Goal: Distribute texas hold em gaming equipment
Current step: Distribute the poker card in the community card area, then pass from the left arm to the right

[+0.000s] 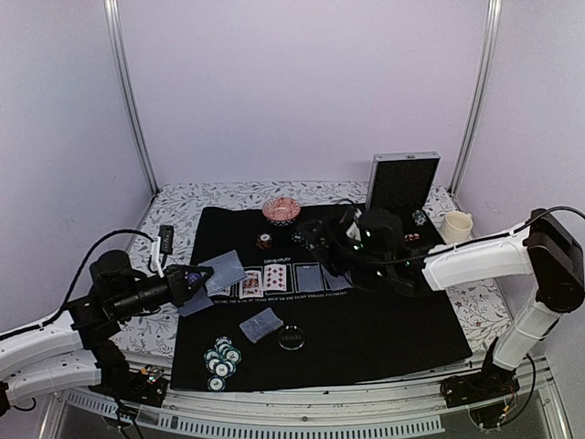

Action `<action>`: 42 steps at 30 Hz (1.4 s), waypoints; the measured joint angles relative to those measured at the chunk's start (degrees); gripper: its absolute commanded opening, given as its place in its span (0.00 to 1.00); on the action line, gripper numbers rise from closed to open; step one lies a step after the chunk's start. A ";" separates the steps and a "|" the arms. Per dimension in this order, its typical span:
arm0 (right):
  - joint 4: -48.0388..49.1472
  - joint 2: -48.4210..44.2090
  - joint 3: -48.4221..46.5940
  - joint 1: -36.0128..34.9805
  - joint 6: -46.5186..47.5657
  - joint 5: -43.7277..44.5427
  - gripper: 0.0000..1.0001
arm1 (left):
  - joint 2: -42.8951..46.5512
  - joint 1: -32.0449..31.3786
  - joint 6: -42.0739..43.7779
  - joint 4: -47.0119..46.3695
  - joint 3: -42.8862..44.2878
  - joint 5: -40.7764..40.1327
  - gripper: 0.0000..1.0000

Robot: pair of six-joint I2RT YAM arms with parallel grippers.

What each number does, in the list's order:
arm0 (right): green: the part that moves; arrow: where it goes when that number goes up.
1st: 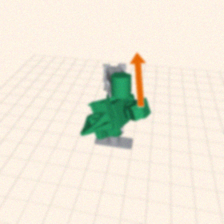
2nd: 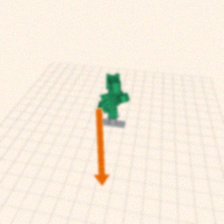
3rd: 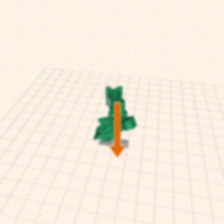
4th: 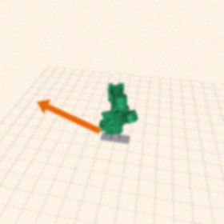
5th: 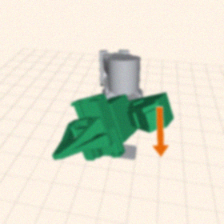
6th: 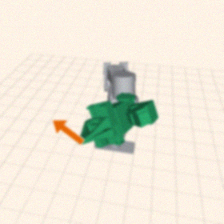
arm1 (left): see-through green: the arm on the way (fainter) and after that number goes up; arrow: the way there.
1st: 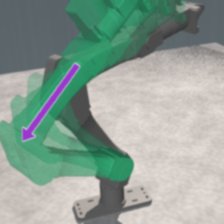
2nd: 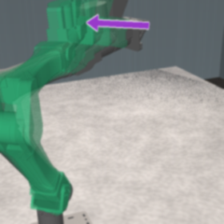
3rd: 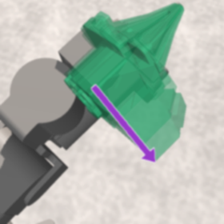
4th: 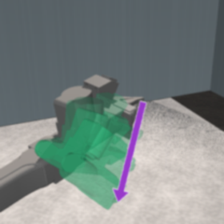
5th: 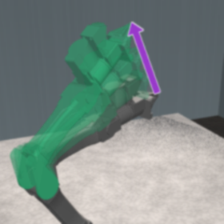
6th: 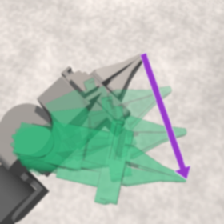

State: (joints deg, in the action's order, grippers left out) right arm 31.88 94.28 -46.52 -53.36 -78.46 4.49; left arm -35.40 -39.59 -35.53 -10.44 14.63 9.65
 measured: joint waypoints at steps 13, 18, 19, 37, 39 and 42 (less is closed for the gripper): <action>-17.38 8.37 -34.03 -10.43 57.24 -24.44 0.79 | 9.62 0.02 -1.05 -13.03 -2.82 8.55 0.00; -19.58 11.02 -32.87 -9.57 59.89 -28.00 0.58 | 9.79 0.02 -3.76 -16.94 -5.11 9.73 0.00; -19.74 11.02 -32.61 -9.57 60.22 -28.50 0.47 | 9.64 0.02 -4.20 -17.70 -5.42 10.10 0.00; -31.74 11.15 -30.42 -7.04 52.92 -28.65 0.02 | 4.22 0.13 -3.15 1.33 0.07 -3.19 0.92; -34.53 11.85 -30.25 -6.43 50.40 -28.98 0.02 | 4.98 0.13 -2.75 4.31 0.33 -5.92 0.92; -36.63 13.25 -29.20 -5.99 47.01 -30.10 0.02 | 6.88 0.13 -2.34 8.13 0.39 -9.73 0.93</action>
State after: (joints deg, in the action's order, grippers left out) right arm -4.75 107.53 -75.72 -59.35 -31.44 -25.61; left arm -28.51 -39.46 -37.87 -2.31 15.03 -0.08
